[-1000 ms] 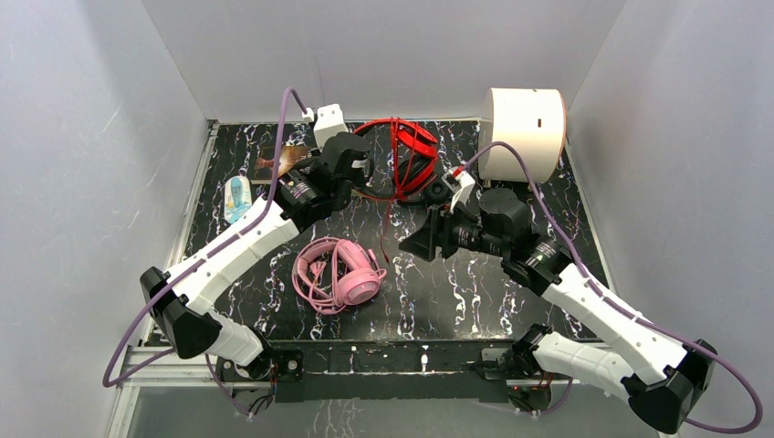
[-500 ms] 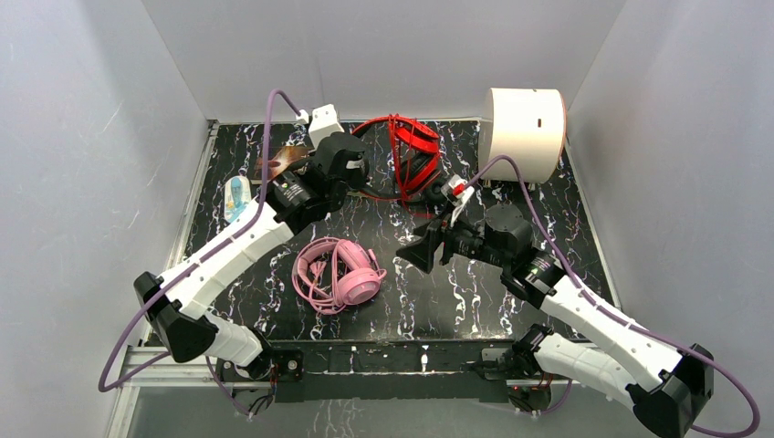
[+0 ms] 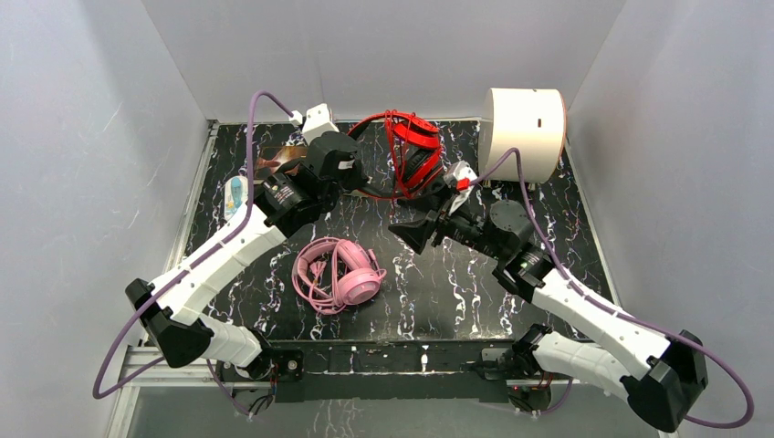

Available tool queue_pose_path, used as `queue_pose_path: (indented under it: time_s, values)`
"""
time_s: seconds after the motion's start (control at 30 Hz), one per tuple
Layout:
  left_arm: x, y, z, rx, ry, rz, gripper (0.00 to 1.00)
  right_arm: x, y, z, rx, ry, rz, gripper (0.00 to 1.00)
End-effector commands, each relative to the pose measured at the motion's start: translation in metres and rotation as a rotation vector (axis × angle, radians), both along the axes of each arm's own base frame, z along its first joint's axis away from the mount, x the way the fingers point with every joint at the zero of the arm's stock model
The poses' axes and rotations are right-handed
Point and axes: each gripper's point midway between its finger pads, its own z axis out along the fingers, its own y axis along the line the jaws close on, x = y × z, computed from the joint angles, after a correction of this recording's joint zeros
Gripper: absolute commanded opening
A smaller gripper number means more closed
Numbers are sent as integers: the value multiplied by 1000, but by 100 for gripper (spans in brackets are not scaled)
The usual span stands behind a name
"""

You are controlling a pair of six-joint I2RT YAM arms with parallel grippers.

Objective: Wrap the headphones
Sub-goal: Wrap the headphones cable around the headphones.

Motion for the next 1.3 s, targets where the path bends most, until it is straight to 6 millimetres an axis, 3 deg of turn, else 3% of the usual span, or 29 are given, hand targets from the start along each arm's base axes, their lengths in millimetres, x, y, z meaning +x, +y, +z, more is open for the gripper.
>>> queue_pose_path:
  time_s: [0.0,0.07,0.3,0.47,0.53,0.6,0.73,0.87,1.0,1.27]
  values:
    - [-6,3,52,-138,-90,10,0,-7,13,26,91,-75,80,81]
    - [-7,4,53,-140,-91,9,0,-5,12,24,107,-75,69,81]
    - [-7,1,56,-154,-94,-1,0,-2,22,19,116,-78,98,50]
    - [-7,5,54,-140,-97,9,0,-11,25,18,125,-53,152,11]
    - [-6,7,53,-134,-109,18,0,-17,22,23,149,-4,161,2]
    - [-3,9,53,-112,-132,21,0,-27,19,29,163,124,175,0]
    - [6,23,42,0,-185,60,0,-66,14,47,126,358,306,0]
    - [13,29,22,44,-230,89,0,-81,20,77,61,451,409,0]
    - [19,18,9,40,-229,64,0,-73,37,114,54,422,477,0]
    - [9,6,-24,18,-163,-11,0,-22,68,171,17,387,419,0]
